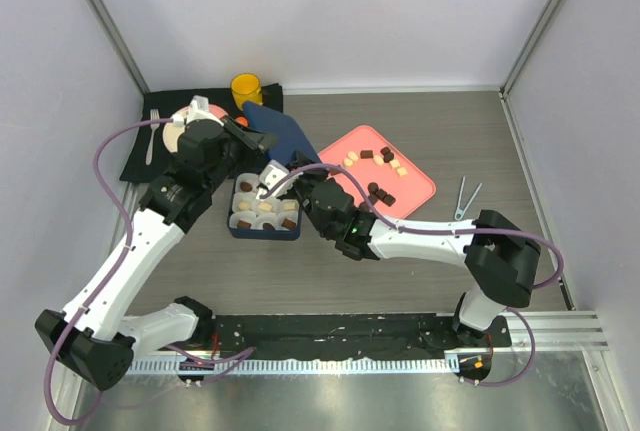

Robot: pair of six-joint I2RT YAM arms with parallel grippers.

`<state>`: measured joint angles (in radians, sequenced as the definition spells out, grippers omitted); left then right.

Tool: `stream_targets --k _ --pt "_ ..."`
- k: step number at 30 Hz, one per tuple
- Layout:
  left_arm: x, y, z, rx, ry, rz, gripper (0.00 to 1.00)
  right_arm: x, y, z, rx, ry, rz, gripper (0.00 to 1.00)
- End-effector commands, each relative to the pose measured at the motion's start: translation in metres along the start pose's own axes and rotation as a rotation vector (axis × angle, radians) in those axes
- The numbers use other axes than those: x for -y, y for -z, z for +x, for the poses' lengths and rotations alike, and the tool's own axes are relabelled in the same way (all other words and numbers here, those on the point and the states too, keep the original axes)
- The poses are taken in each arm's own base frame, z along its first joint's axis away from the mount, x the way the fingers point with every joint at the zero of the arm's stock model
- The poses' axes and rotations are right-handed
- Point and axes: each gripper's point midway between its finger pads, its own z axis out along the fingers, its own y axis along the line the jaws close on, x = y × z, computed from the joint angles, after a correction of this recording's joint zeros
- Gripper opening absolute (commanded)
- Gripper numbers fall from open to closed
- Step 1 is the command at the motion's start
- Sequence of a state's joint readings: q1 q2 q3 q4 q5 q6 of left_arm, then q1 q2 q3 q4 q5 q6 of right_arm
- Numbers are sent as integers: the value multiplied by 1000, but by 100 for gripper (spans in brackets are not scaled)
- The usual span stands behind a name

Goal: Pack the chocolate

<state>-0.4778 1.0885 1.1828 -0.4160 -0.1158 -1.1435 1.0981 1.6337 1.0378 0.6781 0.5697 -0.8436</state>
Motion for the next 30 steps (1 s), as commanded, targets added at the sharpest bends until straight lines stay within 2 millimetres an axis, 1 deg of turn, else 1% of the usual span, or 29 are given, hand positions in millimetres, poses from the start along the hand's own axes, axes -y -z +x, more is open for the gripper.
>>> stream_targets --k 1,3,4,6,7,8,9,10,11,12,13,15,16,19,20,21,23,24,25,26,27,28,30 --pt "2 2 -12 67 -51 30 11 17 4 -13 16 -87 59 35" --pt "-2 2 -16 88 -84 19 5 18 7 -14 10 -111 50 43" --pt "-2 2 -19 97 -96 18 3 14 10 -10 -12 -133 28 50" --pt "-2 2 -22 106 -127 20 0 18 16 -13 -16 -181 9 56" --pt "-3 0 -26 115 -157 14 0 12 20 -7 -49 -177 -29 63" --pt "-4 0 -29 121 -170 13 0 7 23 -8 -50 -227 -63 66" --pt "-5 0 -30 121 -184 12 0 4 27 -8 -57 -244 -89 70" --pt "-5 -2 -35 129 -216 6 0 1 35 -4 -84 -244 -137 75" --pt "-5 -3 -37 132 -228 4 0 -6 40 -5 -90 -295 -180 77" --pt "-5 -4 -39 129 -243 7 0 -9 44 -3 -104 -309 -205 79" --pt "-3 -5 -41 129 -254 8 0 -10 55 2 -135 -310 -241 81" --pt "-1 -7 -44 122 -280 19 0 -15 66 1 -146 -366 -298 85" --pt "0 -8 -45 122 -284 19 0 -14 76 3 -154 -374 -324 85" --pt "5 -11 -46 113 -294 44 0 -19 90 3 -178 -437 -403 87" --pt "6 -12 -45 104 -293 53 0 -13 93 -1 -168 -476 -414 89" --pt "9 -12 -45 102 -291 68 0 -12 93 1 -168 -549 -455 90" --pt "19 -11 -39 72 -285 122 0 -3 92 9 -185 -651 -485 90" --pt "22 -11 -39 72 -277 135 0 12 84 24 -201 -713 -482 90" --pt "30 -8 -31 36 -275 187 0 9 87 20 -190 -801 -551 90" --pt "35 -6 -29 29 -272 215 0 12 86 22 -190 -838 -566 90" --pt "36 -6 -25 11 -260 234 0 18 83 27 -196 -878 -567 90" --pt "43 -3 -24 10 -253 271 0 25 80 33 -197 -939 -586 91" --pt "49 2 -15 -32 -230 326 0 30 74 41 -210 -1015 -594 90"
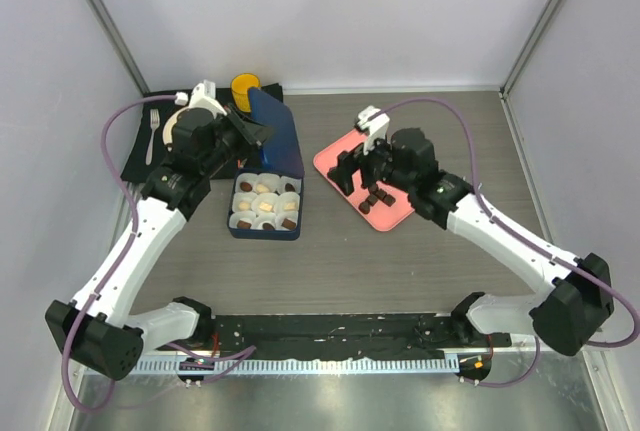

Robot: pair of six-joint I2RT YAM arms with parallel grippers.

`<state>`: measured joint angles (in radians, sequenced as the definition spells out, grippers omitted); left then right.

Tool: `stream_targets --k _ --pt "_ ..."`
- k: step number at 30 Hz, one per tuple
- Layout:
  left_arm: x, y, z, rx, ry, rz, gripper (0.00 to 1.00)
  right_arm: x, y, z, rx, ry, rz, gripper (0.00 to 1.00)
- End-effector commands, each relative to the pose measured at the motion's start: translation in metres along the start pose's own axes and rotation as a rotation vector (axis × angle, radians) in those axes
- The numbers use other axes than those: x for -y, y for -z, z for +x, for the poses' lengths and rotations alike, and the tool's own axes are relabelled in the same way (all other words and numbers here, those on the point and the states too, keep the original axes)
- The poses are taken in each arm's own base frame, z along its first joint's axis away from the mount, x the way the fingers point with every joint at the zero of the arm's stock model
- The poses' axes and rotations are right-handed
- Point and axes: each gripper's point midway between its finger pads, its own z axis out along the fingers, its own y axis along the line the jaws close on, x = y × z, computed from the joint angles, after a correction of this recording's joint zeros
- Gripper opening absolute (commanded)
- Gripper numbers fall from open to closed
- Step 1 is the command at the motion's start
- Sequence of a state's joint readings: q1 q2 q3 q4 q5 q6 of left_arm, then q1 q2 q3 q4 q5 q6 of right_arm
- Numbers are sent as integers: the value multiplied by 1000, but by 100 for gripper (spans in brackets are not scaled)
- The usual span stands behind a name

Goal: Pack the chocolate

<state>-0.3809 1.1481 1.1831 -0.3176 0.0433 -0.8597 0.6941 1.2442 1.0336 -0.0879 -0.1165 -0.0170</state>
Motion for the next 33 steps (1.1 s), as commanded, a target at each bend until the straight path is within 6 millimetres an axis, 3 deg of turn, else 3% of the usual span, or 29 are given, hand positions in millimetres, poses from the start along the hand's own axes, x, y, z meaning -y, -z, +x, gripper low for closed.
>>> stream_targets --k 1,2,3,4,5,6,9,11,12,15,17,22,26,33 --pt "59 21 -16 31 26 279 0 -13 5 -12 25 -298 -245 90" --pt "68 23 -15 25 28 329 0 -8 6 -19 59 -341 -257 91" --pt "69 25 -12 21 37 350 0 -5 5 -11 63 -397 -276 90" --pt "72 26 -10 15 48 371 0 2 7 -30 154 -423 -304 91" --pt "79 29 -13 30 45 409 0 10 12 -33 167 -526 -339 91" --pt "77 29 -8 15 46 422 0 15 12 -27 174 -582 -347 91" --pt "80 30 0 5 53 475 0 30 15 -42 277 -680 -419 91" --pt "87 32 -1 13 69 532 0 35 11 -39 267 -796 -453 91" --pt "85 32 4 -2 82 545 0 32 15 -49 309 -774 -495 91" --pt "90 35 9 -12 127 608 0 35 13 -54 337 -839 -552 91" --pt "91 35 9 -18 159 627 0 42 4 -47 334 -880 -559 90" --pt "92 36 13 -31 173 652 0 39 6 -55 368 -927 -670 88" --pt "94 35 13 -36 196 673 0 41 0 -53 365 -967 -731 82" --pt "95 27 17 -65 221 689 0 34 10 -69 393 -934 -810 74"
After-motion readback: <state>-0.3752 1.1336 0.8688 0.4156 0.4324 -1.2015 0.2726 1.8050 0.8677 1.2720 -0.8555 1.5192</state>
